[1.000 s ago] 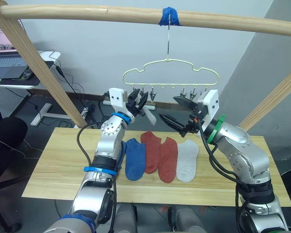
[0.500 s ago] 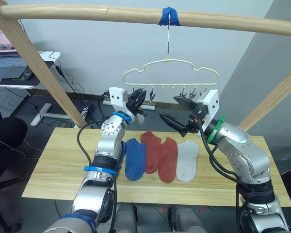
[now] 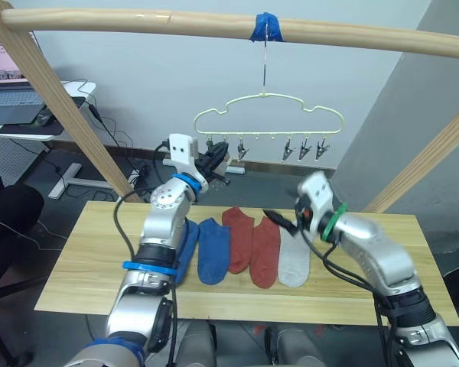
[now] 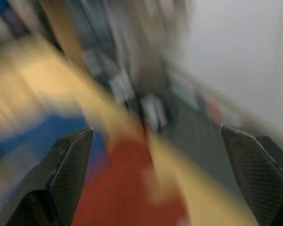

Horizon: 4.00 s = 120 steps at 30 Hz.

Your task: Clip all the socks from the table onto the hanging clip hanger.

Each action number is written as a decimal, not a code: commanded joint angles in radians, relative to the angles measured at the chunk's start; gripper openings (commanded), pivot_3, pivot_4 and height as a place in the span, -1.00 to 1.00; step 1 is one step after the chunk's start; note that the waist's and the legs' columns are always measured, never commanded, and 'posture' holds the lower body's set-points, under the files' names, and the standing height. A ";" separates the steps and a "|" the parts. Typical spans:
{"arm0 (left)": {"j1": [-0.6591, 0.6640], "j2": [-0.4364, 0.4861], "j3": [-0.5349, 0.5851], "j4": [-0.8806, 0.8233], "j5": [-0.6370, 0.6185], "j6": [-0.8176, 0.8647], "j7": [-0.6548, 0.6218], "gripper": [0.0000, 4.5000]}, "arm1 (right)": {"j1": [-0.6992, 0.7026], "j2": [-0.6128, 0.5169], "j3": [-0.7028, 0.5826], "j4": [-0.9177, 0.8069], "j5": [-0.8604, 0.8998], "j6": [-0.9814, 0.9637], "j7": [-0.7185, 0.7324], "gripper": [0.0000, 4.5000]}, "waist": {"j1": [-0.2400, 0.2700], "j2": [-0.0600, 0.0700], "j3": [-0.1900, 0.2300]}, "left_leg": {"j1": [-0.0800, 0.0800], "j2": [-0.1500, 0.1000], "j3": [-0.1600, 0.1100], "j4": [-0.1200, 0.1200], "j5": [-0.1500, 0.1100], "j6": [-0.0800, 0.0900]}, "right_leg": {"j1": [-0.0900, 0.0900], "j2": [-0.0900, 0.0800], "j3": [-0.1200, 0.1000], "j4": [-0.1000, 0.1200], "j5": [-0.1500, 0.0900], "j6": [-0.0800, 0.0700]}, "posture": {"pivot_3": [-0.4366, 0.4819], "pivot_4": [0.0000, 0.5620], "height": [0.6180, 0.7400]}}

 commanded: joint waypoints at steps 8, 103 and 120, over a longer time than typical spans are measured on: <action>0.042 0.093 0.033 -0.180 -0.087 0.259 -0.064 -1.00 | -0.078 0.025 0.053 0.358 -0.169 -0.178 0.024 1.00 | -0.012 0.003 0.002 | 0.001 0.000 -0.001 0.000 0.000 0.000 | 0.001 0.000 0.000 0.000 0.000 0.000 | -0.01 -0.37 1.00; 0.031 0.110 0.225 -0.307 -0.543 0.783 0.055 1.00 | -0.222 0.395 0.013 -0.100 -0.068 -0.022 0.028 -0.40 | 0.004 0.003 0.002 | 0.001 0.001 -0.002 0.000 0.001 -0.001 | 0.001 0.000 -0.002 0.000 0.000 0.000 | 0.05 -0.53 1.00; 0.097 0.107 0.085 -0.422 -0.448 0.660 -0.011 1.00 | -0.077 0.196 -0.086 -0.262 -0.015 0.032 0.025 0.99 | 0.006 0.002 0.001 | 0.000 -0.001 -0.002 0.000 0.000 -0.001 | 0.001 -0.002 -0.001 0.000 0.000 0.000 | -0.02 -0.53 1.00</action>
